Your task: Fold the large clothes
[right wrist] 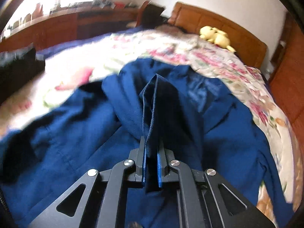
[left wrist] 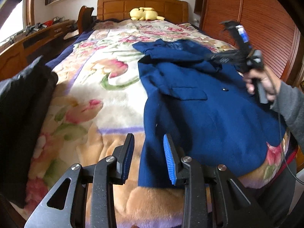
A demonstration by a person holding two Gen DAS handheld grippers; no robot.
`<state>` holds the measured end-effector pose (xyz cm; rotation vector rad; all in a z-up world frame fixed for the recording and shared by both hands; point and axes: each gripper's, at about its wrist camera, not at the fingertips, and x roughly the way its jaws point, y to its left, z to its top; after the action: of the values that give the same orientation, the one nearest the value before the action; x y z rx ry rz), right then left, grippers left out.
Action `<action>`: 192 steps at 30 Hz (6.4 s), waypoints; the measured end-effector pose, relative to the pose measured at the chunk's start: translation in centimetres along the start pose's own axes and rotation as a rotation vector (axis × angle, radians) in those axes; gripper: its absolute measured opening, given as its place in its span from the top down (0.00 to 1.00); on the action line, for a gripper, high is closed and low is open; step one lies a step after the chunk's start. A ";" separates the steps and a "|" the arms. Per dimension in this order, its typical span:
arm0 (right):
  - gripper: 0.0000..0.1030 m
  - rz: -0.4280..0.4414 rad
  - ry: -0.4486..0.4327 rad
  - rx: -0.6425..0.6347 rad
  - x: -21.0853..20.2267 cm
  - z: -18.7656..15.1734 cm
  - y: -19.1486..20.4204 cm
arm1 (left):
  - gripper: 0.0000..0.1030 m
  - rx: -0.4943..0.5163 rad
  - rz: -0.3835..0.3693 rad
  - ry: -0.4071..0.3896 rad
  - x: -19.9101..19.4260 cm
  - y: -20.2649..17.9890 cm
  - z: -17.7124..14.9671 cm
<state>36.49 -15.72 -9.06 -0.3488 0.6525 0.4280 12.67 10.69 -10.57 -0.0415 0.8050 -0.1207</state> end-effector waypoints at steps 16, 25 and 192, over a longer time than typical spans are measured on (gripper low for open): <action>0.92 -0.102 -0.077 0.265 -10.9 -7.0 -4.7 | 0.68 -0.045 0.006 0.072 0.9 -0.2 -2.4; 0.90 -0.085 0.009 0.311 -15.0 -11.9 -3.8 | 0.87 0.004 -0.004 0.038 -0.2 -0.8 -2.4; 0.90 0.144 -0.053 -0.008 -21.5 -6.0 -7.8 | 0.88 0.059 -0.034 -0.095 0.6 -7.0 4.8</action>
<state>21.95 -30.87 1.74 -0.2978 0.6261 0.5756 15.91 3.57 -7.09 -0.0051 0.7052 -0.1735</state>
